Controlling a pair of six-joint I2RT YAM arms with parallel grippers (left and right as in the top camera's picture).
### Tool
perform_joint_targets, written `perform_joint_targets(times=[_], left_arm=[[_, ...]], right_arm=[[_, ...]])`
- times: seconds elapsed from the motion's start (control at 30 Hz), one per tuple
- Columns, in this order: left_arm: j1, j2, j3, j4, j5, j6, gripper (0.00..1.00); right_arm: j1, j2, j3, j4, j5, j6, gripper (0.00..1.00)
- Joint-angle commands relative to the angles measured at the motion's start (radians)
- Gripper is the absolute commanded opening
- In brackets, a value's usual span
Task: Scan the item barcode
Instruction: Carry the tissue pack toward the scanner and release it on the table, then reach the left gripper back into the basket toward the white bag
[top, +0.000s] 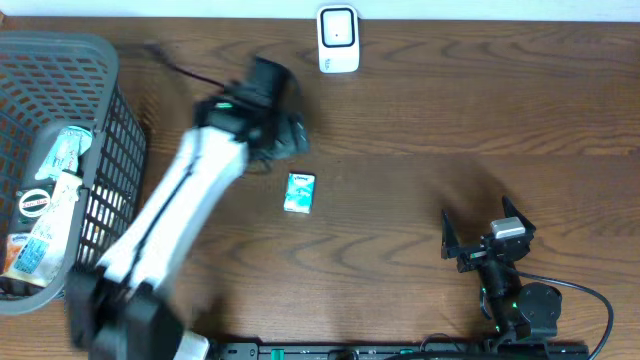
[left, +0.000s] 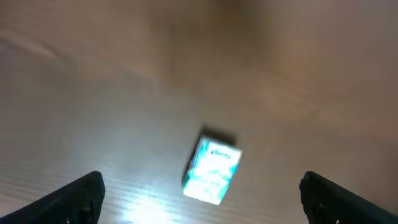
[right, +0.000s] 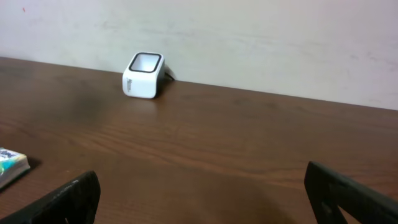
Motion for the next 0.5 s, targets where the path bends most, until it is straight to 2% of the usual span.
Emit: perform_joint_targets(times=[0.0, 0.2, 0.47], left_arm=[[0.084, -0.186, 0.071, -0.032, -0.008, 0.084, 0.99], [0.264, -0.34, 0.185, -0.107, -0.008, 0.159, 0.99], [0.592, -0.371, 0.341, -0.175, -0.009, 0.213, 0.99]], right_arm=[[-0.01, -0.001, -0.001, -0.004, 0.0, 0.005, 0.99], [-0.01, -0.001, -0.001, -0.004, 0.0, 0.005, 0.99], [-0.01, -0.001, -0.001, -0.004, 0.0, 0.005, 0.99]])
